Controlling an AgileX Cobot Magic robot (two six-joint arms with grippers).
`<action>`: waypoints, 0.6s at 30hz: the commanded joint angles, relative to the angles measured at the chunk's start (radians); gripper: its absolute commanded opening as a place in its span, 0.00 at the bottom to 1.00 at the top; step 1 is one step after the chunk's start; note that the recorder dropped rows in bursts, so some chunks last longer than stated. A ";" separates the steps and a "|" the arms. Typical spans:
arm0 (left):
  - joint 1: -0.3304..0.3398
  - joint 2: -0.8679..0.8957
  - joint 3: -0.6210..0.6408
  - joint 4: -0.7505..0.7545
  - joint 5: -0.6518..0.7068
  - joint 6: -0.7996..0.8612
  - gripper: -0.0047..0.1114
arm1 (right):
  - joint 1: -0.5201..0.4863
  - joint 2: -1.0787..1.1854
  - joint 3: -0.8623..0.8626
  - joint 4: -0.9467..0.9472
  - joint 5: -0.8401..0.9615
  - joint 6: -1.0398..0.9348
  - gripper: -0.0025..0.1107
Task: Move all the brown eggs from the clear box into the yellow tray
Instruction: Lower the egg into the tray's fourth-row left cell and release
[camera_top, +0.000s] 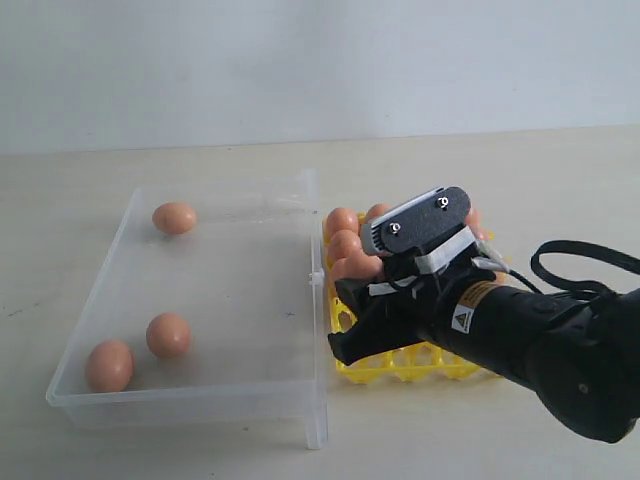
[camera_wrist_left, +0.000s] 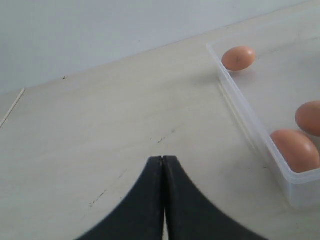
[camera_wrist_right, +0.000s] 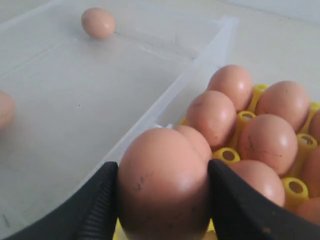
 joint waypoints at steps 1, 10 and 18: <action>0.002 -0.006 -0.004 0.000 -0.006 -0.005 0.04 | -0.006 0.055 0.004 -0.011 -0.070 0.009 0.02; 0.002 -0.006 -0.004 0.000 -0.006 -0.005 0.04 | -0.006 0.099 0.002 -0.009 -0.118 0.009 0.02; 0.002 -0.006 -0.004 0.000 -0.006 -0.005 0.04 | -0.006 0.099 0.001 -0.025 -0.123 0.039 0.02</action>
